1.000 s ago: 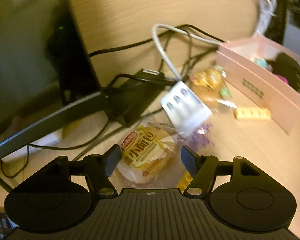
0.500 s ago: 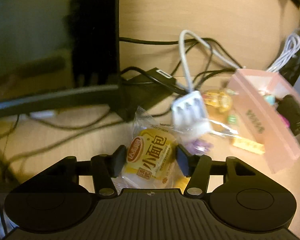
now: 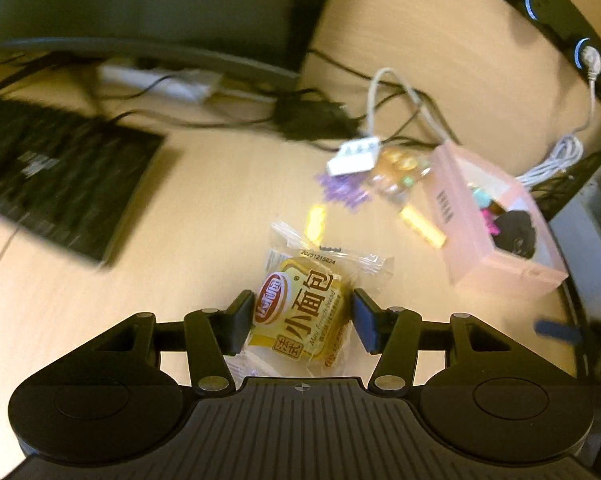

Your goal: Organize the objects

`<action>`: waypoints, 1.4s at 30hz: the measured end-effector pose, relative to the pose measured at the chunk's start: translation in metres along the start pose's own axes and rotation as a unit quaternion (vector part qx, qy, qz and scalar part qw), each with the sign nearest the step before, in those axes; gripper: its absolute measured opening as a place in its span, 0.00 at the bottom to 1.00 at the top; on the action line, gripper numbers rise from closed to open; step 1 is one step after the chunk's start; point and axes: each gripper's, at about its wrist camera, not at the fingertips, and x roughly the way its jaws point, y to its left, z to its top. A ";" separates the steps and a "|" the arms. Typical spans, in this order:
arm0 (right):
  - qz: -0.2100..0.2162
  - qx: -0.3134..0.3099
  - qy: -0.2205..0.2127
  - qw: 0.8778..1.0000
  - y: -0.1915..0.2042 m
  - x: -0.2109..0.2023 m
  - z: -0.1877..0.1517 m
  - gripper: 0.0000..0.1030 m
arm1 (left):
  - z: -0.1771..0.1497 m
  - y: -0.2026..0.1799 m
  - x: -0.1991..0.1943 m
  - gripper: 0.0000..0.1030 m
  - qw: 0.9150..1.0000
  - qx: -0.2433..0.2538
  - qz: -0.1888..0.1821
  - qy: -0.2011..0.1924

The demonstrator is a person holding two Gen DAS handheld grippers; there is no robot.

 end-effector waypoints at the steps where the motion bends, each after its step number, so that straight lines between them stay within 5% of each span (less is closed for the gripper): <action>1: 0.008 -0.007 -0.002 1.000 0.006 0.007 0.007 1.00 | -0.005 0.003 -0.005 0.56 1.000 -0.005 0.009 0.003; 10: 0.053 -0.021 -0.002 0.998 0.077 0.093 0.091 0.94 | -0.019 0.032 -0.037 0.56 0.998 -0.023 0.066 0.001; 13: 0.045 -0.026 0.015 0.999 0.094 0.119 0.105 0.81 | -0.019 0.038 -0.043 0.56 0.998 -0.022 0.063 -0.005; 17: 0.029 -0.023 0.042 0.998 0.104 0.139 0.111 0.45 | -0.019 0.045 -0.045 0.56 0.998 -0.024 0.062 -0.007; 21: 0.032 -0.022 0.045 0.998 0.103 0.133 0.106 0.21 | -0.019 0.047 -0.046 0.56 0.998 -0.017 0.052 -0.010; 24: 0.041 -0.028 0.046 0.998 0.100 0.119 0.091 0.14 | -0.019 0.044 -0.043 0.56 0.999 -0.005 0.045 -0.013; 35: 0.012 -0.093 0.045 0.995 0.083 0.051 0.015 0.14 | -0.023 0.015 -0.025 0.56 0.999 0.038 -0.005 0.015; 42: -0.081 -0.072 0.021 0.994 0.047 0.037 -0.003 0.35 | -0.024 -0.005 -0.018 0.56 0.997 0.076 -0.026 0.023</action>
